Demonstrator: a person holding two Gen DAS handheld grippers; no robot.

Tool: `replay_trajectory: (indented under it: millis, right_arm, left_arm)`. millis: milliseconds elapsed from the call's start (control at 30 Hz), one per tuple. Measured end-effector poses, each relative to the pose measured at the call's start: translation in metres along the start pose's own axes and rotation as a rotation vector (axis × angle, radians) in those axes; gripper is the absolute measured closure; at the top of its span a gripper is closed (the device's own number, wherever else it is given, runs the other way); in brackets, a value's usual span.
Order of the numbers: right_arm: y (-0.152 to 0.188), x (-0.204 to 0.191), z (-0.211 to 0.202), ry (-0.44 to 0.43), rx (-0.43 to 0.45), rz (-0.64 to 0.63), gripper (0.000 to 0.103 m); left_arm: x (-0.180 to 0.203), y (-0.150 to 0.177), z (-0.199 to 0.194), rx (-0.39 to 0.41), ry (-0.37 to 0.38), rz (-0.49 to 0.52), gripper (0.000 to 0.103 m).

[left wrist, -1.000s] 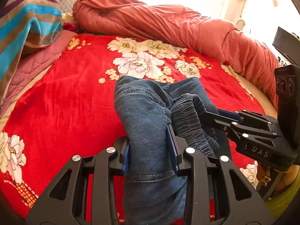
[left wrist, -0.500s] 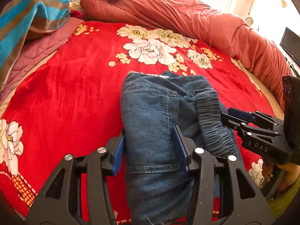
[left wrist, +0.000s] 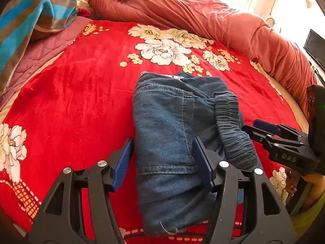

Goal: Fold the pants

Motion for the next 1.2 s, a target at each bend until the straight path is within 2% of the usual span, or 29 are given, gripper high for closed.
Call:
replay_trajectory:
  millis: [67,133,167,200,267,333,733,1033,1200]
  right_arm:
    - [-0.001,-0.002,-0.011,-0.01,0.027,-0.006,0.03]
    - [-0.002,-0.006,-0.024,-0.017,0.06,-0.014,0.028]
    - [-0.003,-0.007,-0.034,-0.022,0.085,-0.016,0.016]
    - [-0.003,-0.008,-0.039,-0.025,0.101,-0.017,0.011]
    - [-0.003,-0.011,-0.054,-0.028,0.136,-0.024,0.007]
    - [-0.001,-0.013,-0.066,-0.028,0.16,-0.027,0.005]
    - [0.022,-0.021,-0.118,-0.038,0.244,-0.029,0.005]
    - [0.037,-0.026,-0.149,-0.03,0.284,-0.056,0.005]
    - [0.051,-0.026,-0.155,-0.022,0.274,-0.048,0.005]
  left_arm:
    - [0.001,0.0,-0.007,0.012,0.0,-0.003,0.04]
    - [0.001,-0.001,-0.014,0.026,-0.004,-0.006,0.032]
    - [0.002,-0.002,-0.019,0.036,-0.005,-0.009,0.026]
    - [0.002,-0.002,-0.025,0.046,-0.008,-0.012,0.023]
    - [0.004,-0.003,-0.035,0.068,-0.012,-0.01,0.014]
    - [0.006,-0.002,-0.048,0.088,-0.02,-0.002,0.01]
    - [0.022,0.021,-0.104,0.15,-0.034,0.027,0.01]
    - [0.026,0.046,-0.127,0.157,-0.044,0.031,0.01]
    - [0.026,0.063,-0.132,0.142,-0.042,0.024,0.01]
Point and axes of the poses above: each gripper's, at about its wrist camera, not at the fingertips, and z roughly the way its jaws point, x to its right, y to its underside, the point moved 7 cm from there along z, roughly the way its jaws point, and after that the axes turned 9 degrees about z, right-handed, at the moved point
